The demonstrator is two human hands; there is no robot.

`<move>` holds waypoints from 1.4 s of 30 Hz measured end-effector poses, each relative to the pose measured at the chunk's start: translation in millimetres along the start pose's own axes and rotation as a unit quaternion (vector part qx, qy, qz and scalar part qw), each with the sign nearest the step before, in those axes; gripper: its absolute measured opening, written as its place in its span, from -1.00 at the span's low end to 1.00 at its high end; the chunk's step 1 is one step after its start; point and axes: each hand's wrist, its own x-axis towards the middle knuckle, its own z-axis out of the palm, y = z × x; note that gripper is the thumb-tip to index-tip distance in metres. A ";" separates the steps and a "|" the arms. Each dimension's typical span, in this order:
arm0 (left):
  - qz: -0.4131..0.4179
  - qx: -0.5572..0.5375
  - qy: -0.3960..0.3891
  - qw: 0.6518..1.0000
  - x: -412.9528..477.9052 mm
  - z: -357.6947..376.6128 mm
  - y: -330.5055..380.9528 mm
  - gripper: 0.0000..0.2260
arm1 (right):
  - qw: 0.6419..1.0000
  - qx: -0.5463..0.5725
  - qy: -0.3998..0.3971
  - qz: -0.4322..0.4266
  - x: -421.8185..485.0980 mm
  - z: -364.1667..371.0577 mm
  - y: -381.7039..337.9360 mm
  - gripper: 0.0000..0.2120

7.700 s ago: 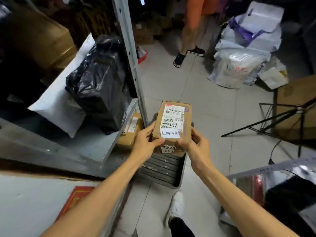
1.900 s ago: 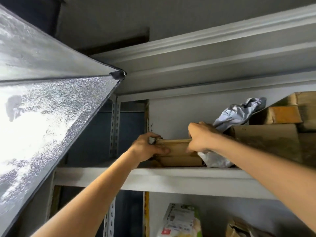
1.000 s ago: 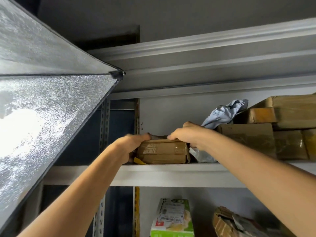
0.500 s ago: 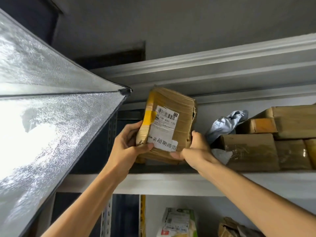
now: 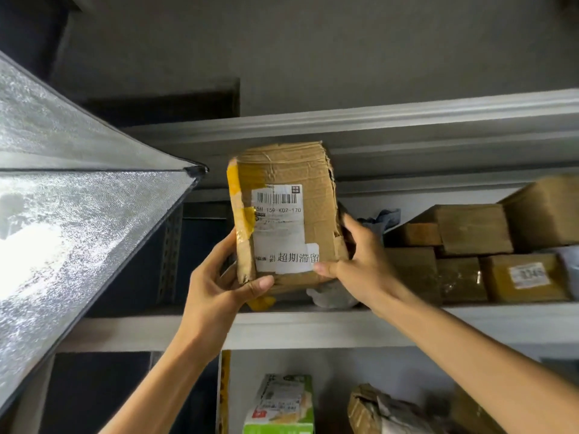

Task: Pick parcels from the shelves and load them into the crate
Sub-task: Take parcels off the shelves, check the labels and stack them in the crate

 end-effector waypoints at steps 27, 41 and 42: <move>-0.107 -0.419 -0.308 0.847 -128.3 513.7 3.4 -0.32 | 0.881 -0.347 0.254 0.195 -299.7 -402.2 -62.5 -0.20; -0.149 -0.525 -0.576 0.608 -372.2 757.0 168.5 -0.32 | 0.664 -0.442 0.521 0.304 -603.9 -502.6 -208.9 -0.23; -0.138 -0.531 -0.590 0.592 -389.6 768.7 183.5 -0.35 | 0.641 -0.447 0.542 0.309 -620.2 -503.1 -220.4 -0.22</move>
